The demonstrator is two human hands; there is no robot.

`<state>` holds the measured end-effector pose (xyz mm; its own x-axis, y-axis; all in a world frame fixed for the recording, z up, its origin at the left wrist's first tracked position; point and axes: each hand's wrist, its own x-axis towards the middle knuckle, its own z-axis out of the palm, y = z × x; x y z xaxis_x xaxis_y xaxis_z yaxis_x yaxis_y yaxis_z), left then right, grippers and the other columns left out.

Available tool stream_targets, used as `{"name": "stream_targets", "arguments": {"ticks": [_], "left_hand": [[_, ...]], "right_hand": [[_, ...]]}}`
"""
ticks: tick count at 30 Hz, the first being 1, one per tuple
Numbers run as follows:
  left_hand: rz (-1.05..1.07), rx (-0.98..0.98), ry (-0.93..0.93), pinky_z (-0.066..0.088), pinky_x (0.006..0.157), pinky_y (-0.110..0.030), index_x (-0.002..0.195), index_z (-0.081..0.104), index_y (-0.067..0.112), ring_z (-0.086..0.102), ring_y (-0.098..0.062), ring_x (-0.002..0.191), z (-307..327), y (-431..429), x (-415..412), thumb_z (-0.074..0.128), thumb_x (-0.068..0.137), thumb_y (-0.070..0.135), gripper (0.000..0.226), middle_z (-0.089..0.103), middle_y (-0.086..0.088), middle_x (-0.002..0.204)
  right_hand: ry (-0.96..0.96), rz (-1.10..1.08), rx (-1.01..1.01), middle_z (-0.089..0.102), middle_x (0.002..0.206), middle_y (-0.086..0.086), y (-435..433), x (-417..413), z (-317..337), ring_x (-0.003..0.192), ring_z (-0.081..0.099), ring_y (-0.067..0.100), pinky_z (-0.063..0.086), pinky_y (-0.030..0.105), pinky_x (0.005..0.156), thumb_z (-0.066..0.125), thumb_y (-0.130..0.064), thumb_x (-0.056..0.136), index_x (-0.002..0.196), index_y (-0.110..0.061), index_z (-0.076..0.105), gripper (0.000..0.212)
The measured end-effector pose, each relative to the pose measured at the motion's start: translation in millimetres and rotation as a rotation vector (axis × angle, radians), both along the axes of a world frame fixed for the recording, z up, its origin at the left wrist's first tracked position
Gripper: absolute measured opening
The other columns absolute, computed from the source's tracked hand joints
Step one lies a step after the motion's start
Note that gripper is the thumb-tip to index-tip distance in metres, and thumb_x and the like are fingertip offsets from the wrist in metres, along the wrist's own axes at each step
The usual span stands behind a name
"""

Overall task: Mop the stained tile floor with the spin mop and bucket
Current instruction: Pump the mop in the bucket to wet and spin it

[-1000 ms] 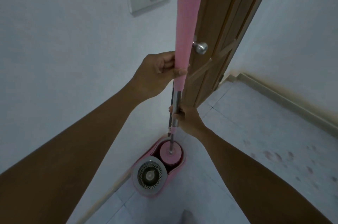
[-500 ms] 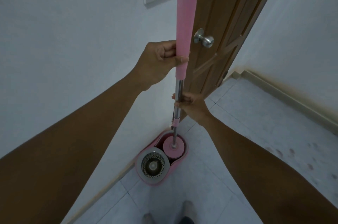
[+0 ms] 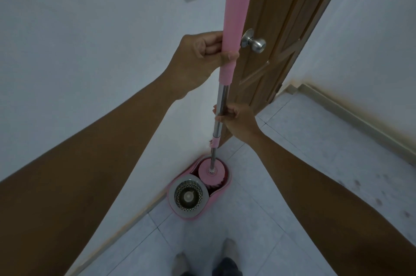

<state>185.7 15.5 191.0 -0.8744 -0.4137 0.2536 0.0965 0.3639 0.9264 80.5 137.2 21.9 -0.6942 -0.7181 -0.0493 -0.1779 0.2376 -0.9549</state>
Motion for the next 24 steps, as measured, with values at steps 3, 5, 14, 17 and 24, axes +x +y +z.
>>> {"name": "stream_targets", "arguments": {"ticks": [3, 5, 14, 17, 24], "left_hand": [[-0.018, -0.025, 0.048, 0.054, 0.098, -0.039, 0.135, 0.052, -0.002, 0.069, -0.022, 0.108, 15.8, -1.8, 4.4, 0.067, 0.09, 0.008, 0.048, 0.066, -0.014, 0.124], [-0.016, -0.038, 0.066, 0.054, 0.097, -0.039, 0.136, 0.052, -0.002, 0.069, -0.021, 0.108, 26.6, -2.9, 10.7, 0.066, 0.091, 0.01, 0.049, 0.066, -0.014, 0.125], [0.006, -0.092, 0.125, 0.055, 0.096, -0.044, 0.137, 0.051, -0.003, 0.068, -0.022, 0.11, 65.7, -12.5, 55.9, 0.066, 0.092, 0.015, 0.05, 0.065, -0.014, 0.125], [0.024, -0.097, 0.116, 0.055, 0.095, -0.044, 0.136, 0.052, -0.004, 0.068, -0.021, 0.109, 58.5, -13.7, 74.6, 0.067, 0.092, 0.015, 0.05, 0.066, -0.013, 0.124], [0.035, -0.041, 0.087, 0.055, 0.095, -0.045, 0.133, 0.054, -0.006, 0.069, -0.023, 0.108, 34.0, -23.0, 106.1, 0.068, 0.09, 0.01, 0.048, 0.067, -0.015, 0.122]], "right_hand": [[0.089, 0.028, -0.052, 0.074, 0.104, 0.011, -0.3, 1.9, 16.8, 0.093, 0.072, 0.018, 0.057, 0.018, 0.082, 0.074, 0.003, 0.081, 0.11, 0.004, 0.072, 0.029], [0.145, 0.05, -0.067, 0.074, 0.103, 0.01, -1.4, 6.9, 27.9, 0.089, 0.071, 0.012, 0.054, 0.012, 0.077, 0.074, 0.003, 0.082, 0.109, 0.004, 0.072, 0.028], [0.287, 0.128, -0.097, 0.074, 0.103, 0.005, -14.9, 35.3, 64.1, 0.092, 0.073, 0.013, 0.058, 0.022, 0.084, 0.075, -0.003, 0.083, 0.108, 0.0, 0.073, 0.025], [0.301, 0.145, -0.053, 0.074, 0.103, 0.001, -17.2, 55.6, 56.5, 0.093, 0.072, 0.013, 0.058, 0.026, 0.088, 0.074, -0.008, 0.085, 0.108, -0.003, 0.073, 0.024], [0.247, 0.165, -0.002, 0.075, 0.102, 0.004, -25.4, 93.4, 32.7, 0.094, 0.072, 0.014, 0.058, 0.027, 0.088, 0.073, -0.004, 0.084, 0.106, -0.004, 0.074, 0.022]]}}
